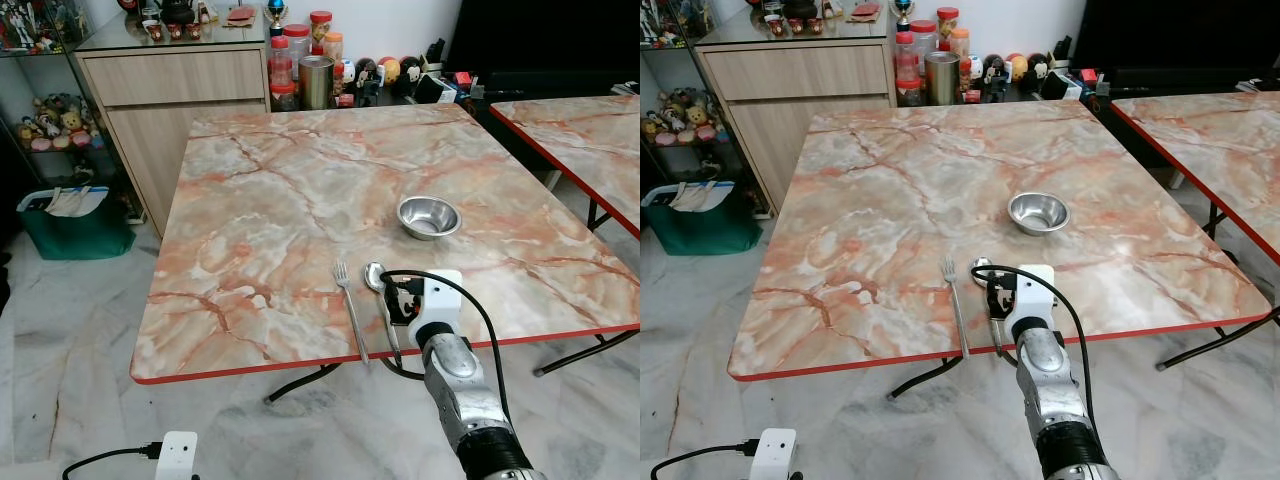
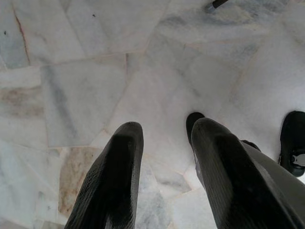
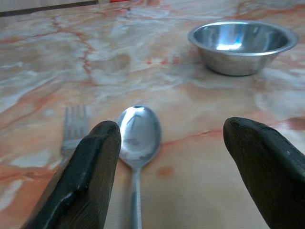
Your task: Setting the table
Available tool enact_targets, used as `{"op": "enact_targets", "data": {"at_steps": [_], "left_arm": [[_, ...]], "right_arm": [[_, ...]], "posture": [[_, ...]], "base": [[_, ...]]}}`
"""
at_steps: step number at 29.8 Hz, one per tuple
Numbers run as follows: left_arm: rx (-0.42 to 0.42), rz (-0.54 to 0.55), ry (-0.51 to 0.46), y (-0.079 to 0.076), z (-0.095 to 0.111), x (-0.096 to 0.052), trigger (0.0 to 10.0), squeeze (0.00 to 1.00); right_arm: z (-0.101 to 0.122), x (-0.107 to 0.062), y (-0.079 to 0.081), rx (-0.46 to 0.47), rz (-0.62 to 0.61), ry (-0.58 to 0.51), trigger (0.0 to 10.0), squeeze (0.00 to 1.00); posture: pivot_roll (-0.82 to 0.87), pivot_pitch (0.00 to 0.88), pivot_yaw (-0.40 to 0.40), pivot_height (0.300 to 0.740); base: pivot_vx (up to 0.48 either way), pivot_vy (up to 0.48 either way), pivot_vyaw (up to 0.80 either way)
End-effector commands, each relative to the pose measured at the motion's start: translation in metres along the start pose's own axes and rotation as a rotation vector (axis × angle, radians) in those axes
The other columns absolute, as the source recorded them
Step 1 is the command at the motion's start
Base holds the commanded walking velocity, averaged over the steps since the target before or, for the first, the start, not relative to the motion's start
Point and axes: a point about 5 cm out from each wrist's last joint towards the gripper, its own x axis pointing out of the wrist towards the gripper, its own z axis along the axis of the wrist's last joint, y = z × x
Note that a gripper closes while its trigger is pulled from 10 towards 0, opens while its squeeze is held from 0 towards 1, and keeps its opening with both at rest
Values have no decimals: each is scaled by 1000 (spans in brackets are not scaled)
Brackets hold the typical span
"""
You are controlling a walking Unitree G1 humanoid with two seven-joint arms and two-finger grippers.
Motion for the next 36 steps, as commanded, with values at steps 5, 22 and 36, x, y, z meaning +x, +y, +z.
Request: {"op": "enact_targets", "data": {"at_steps": [5,22,36], "left_arm": [[1,5,19,2,-3,0,10000,0],[-5,1,22,-1,-3,0,10000,0],[-8,-7,28,-4,-5,-1,10000,0]], "right_arm": [[12,4,1,9,8,-26,3059,0],[12,5,6,2,46,-12,10000,0],[-3,9,13,-30,58,128,10000,0]], "posture": [[-52,0,-16,740],[-52,0,-25,740],[-52,0,-28,740]], "base": [[0,0,0],[0,0,0],[0,0,0]]}}
